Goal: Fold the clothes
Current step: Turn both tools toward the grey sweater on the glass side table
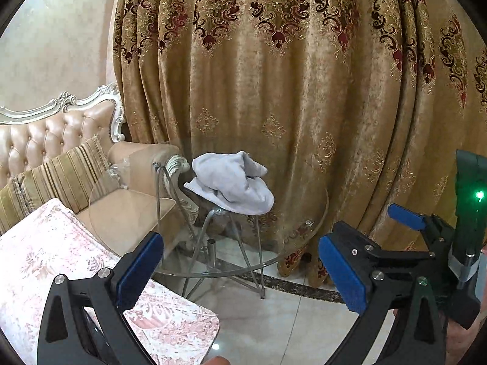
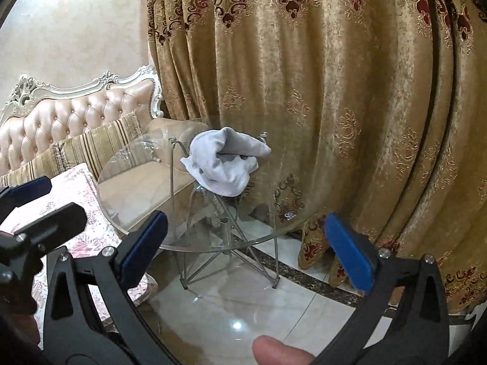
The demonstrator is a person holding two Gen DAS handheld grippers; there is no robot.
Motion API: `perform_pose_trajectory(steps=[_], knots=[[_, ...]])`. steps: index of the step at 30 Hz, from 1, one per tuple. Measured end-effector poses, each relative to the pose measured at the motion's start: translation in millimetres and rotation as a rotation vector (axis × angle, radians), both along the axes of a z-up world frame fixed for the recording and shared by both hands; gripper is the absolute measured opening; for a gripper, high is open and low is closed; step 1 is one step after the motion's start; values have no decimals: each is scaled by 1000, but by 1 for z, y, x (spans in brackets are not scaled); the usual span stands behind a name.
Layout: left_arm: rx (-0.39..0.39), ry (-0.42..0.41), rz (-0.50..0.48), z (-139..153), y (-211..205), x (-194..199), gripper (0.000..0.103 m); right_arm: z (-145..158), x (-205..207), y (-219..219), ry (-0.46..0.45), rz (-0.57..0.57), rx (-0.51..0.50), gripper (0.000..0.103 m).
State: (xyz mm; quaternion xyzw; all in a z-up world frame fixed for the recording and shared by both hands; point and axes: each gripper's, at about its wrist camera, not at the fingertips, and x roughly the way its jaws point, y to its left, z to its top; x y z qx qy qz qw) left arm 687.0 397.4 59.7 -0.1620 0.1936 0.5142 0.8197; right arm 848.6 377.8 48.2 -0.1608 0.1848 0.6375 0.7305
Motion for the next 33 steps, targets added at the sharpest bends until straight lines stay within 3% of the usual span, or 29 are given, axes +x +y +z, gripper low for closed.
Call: perform_pose_trajectory(steps=[33], knots=[[-12, 3, -10, -2, 15, 2, 103, -2, 1, 17, 9, -2, -9, 103]])
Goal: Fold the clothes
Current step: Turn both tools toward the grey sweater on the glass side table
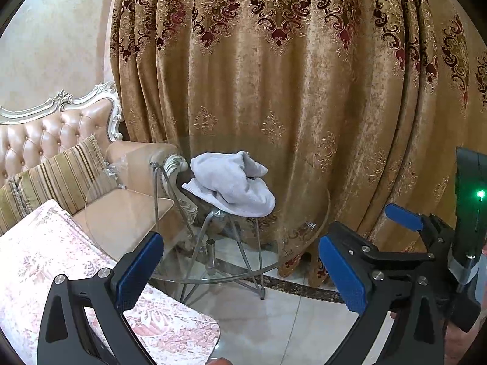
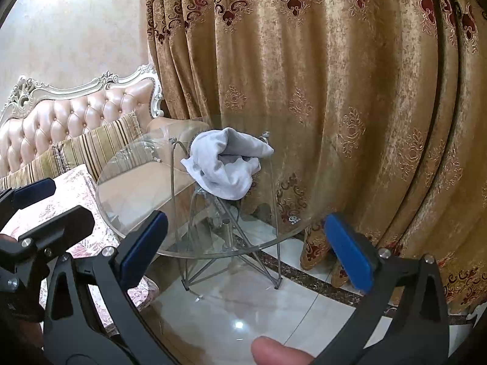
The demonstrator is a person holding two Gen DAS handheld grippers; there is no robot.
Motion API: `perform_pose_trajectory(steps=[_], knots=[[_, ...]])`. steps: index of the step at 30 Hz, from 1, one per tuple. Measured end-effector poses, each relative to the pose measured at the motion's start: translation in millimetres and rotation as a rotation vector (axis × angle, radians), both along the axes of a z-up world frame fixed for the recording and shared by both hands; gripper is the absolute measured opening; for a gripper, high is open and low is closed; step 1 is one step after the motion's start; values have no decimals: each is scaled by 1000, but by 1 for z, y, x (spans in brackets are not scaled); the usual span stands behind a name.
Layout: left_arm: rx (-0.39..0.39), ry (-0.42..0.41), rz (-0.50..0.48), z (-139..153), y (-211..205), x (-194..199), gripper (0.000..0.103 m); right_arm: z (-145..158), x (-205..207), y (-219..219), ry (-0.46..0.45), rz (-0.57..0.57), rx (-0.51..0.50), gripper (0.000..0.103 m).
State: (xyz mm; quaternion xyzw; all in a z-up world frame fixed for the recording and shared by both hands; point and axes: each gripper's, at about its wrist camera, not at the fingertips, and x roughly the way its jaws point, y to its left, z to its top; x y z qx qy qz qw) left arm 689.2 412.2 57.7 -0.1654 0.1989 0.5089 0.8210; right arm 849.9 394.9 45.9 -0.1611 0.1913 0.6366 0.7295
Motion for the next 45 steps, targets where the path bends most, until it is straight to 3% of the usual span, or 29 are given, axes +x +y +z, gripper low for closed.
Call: perform_pose_trajectory(steps=[45], knots=[[-8, -3, 4, 0, 4, -3, 103, -1, -4, 0, -9, 8, -6, 103]])
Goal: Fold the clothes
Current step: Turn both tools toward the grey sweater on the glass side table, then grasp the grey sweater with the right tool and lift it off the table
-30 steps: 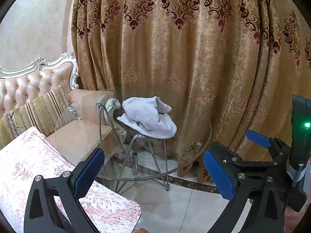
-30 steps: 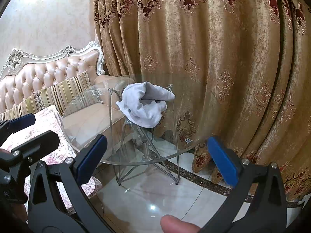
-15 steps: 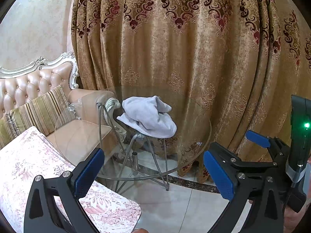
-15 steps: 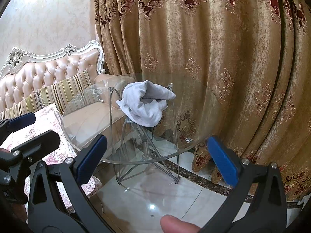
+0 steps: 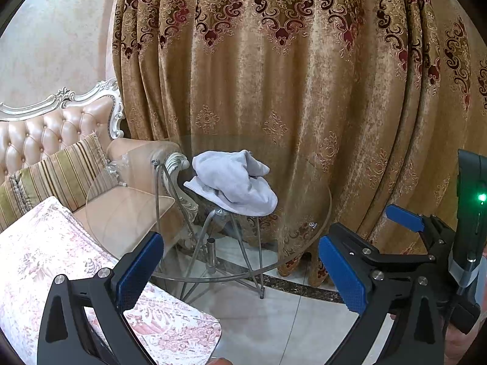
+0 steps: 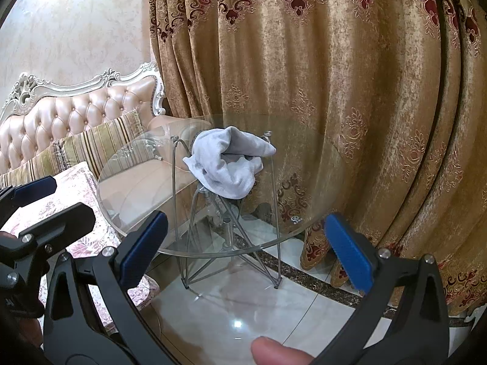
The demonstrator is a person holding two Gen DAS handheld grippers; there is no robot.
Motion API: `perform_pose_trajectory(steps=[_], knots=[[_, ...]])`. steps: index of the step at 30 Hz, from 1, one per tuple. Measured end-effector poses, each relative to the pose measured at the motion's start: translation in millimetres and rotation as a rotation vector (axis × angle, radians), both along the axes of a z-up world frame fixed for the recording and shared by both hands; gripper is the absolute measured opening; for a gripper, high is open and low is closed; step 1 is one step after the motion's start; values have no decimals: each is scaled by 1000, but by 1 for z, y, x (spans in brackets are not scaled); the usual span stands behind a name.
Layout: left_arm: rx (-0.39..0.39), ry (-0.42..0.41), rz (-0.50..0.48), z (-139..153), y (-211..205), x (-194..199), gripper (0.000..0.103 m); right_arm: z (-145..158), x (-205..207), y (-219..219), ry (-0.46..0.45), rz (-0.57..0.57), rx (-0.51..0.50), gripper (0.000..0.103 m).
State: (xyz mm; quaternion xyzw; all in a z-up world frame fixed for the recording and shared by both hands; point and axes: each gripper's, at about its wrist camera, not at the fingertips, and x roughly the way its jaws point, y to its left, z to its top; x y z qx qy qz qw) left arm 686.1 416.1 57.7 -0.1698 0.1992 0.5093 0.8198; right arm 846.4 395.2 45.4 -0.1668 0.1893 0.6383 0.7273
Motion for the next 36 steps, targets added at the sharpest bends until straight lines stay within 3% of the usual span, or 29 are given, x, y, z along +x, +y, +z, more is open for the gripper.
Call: perform_pose_trajectory(steps=[36], knots=[[-12, -9, -13, 0, 19, 7, 103, -9, 2, 19, -7, 17, -11, 103]])
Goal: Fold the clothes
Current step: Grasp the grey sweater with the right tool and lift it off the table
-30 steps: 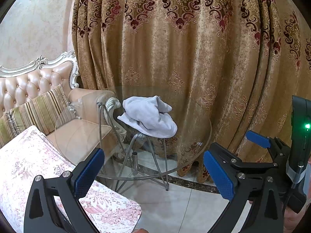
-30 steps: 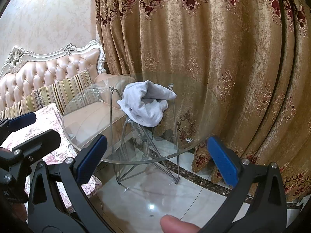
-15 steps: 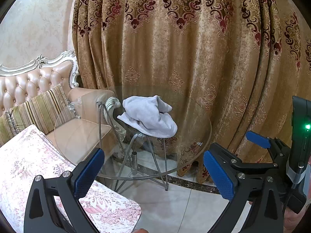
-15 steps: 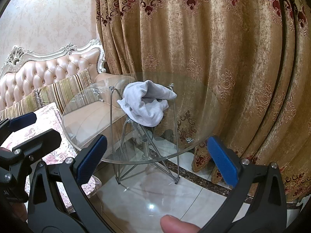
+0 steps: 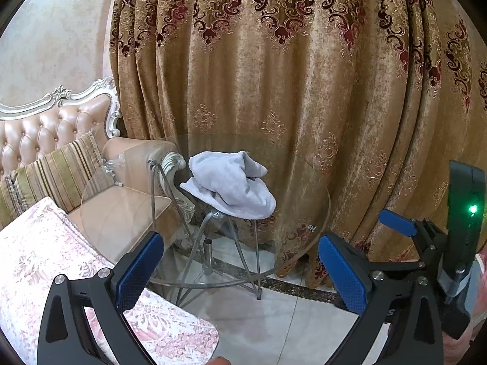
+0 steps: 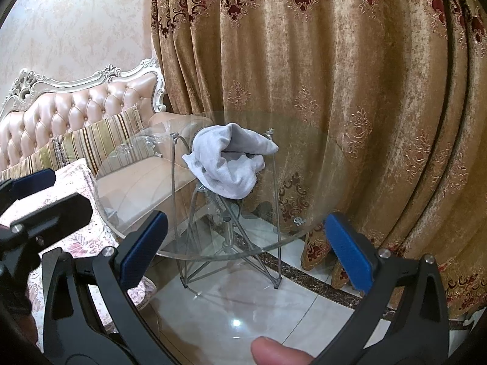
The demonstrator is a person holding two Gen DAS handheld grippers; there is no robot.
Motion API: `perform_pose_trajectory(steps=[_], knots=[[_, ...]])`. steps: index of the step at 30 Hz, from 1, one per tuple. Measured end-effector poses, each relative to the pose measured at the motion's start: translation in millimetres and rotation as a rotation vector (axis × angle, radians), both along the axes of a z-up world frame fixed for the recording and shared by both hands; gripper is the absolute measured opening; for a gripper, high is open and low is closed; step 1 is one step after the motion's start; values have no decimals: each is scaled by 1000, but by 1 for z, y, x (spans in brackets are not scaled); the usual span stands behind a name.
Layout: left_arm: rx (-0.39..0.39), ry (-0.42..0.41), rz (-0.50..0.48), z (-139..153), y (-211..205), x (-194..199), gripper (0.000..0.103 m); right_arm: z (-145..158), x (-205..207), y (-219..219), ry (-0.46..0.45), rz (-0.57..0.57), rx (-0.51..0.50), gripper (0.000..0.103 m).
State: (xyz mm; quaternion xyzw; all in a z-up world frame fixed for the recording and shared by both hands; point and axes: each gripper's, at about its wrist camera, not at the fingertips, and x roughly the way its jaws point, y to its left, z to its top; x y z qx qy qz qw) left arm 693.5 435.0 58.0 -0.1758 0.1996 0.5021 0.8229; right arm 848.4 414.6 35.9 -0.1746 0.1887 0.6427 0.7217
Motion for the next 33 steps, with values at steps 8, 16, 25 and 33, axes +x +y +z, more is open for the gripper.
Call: perform_pose_trajectory(steps=[8, 16, 25, 33], knots=[[-39, -7, 11, -11, 40, 5, 103, -24, 10, 56, 31, 44, -17, 103], [-72, 5, 50, -26, 94, 6, 103, -52, 19, 122, 49, 69, -90, 103], [-164, -25, 41, -49, 150, 12, 103, -73, 24, 184, -39, 70, -132, 103], [-194, -34, 79, -67, 157, -7, 103, -90, 1, 236, -99, 178, -212, 103]])
